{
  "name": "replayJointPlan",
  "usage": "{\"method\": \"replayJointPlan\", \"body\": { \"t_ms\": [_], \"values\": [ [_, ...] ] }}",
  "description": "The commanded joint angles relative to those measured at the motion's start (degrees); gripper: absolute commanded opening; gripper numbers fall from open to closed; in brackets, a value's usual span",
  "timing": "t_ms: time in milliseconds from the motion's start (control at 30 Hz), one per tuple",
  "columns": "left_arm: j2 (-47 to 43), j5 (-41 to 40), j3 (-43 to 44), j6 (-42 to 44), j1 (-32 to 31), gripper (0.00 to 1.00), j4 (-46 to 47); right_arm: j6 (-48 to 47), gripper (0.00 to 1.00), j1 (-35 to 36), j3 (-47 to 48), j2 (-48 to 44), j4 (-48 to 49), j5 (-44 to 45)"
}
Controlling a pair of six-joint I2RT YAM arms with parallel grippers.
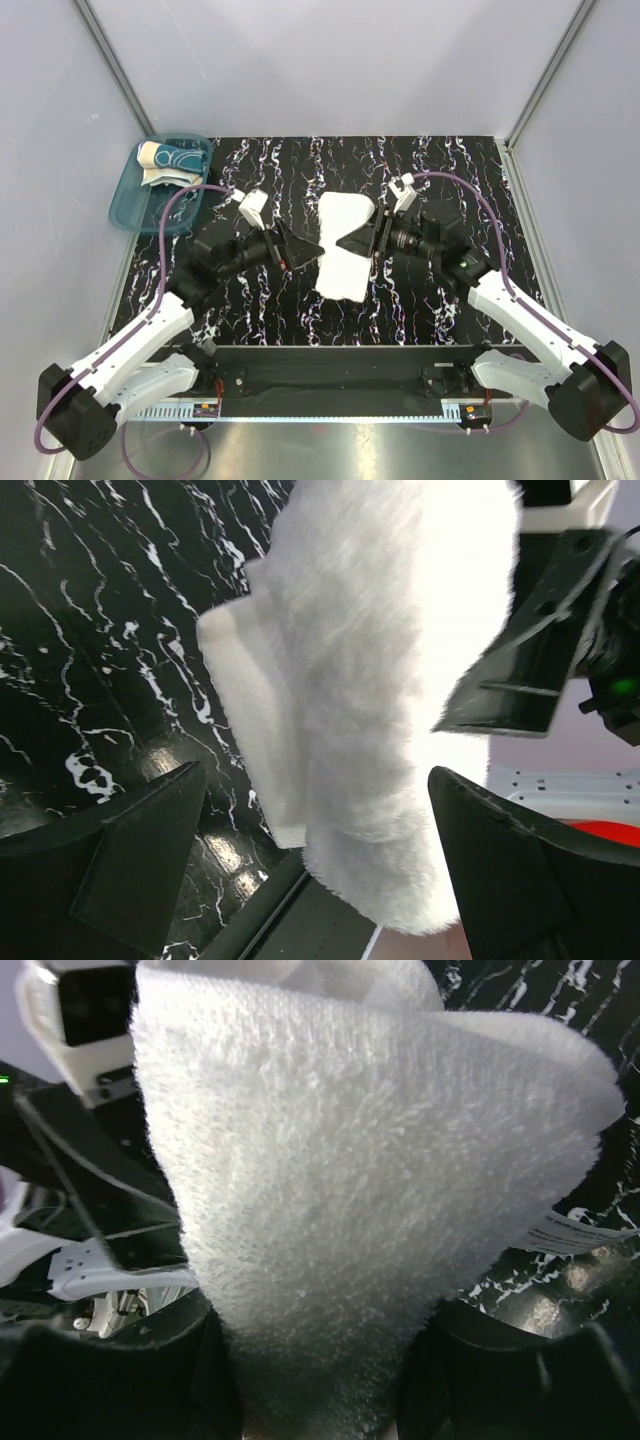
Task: Roll the towels
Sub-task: Place the rolled towel into the container
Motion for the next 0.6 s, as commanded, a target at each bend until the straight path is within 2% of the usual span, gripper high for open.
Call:
{"method": "replayJointPlan", "body": {
  "t_ms": [0, 133, 267, 400, 567],
  "values": [
    [2.0, 4.9, -1.3, -1.6, 0.1, 0.99, 9.0, 3.8, 0.47, -0.2, 5.6, -2.8, 7.2, -4.1],
    [4.8, 6.5, -1.5, -2.2, 0.1, 0.99, 10.8, 6.8, 0.49, -0.2, 6.7, -2.2, 10.5, -6.5],
    [6.2, 6.7, -2.3, -3.4, 0.1, 0.99, 13.6, 12.2, 0.5, -0.2, 4.9, -0.9, 18.4, -9.6],
    [7.6, 7.6, -2.6, -3.8, 0.1, 0.99, 15.7, 20.4, 0.5, -0.2, 3.3, 1.1, 31.0, -13.0],
    [9.6, 9.7, -2.9, -6.8, 0.1, 0.99, 21.6, 24.4, 0.5, -0.2, 2.6, 2.8, 36.9, -14.1]
  ]
}}
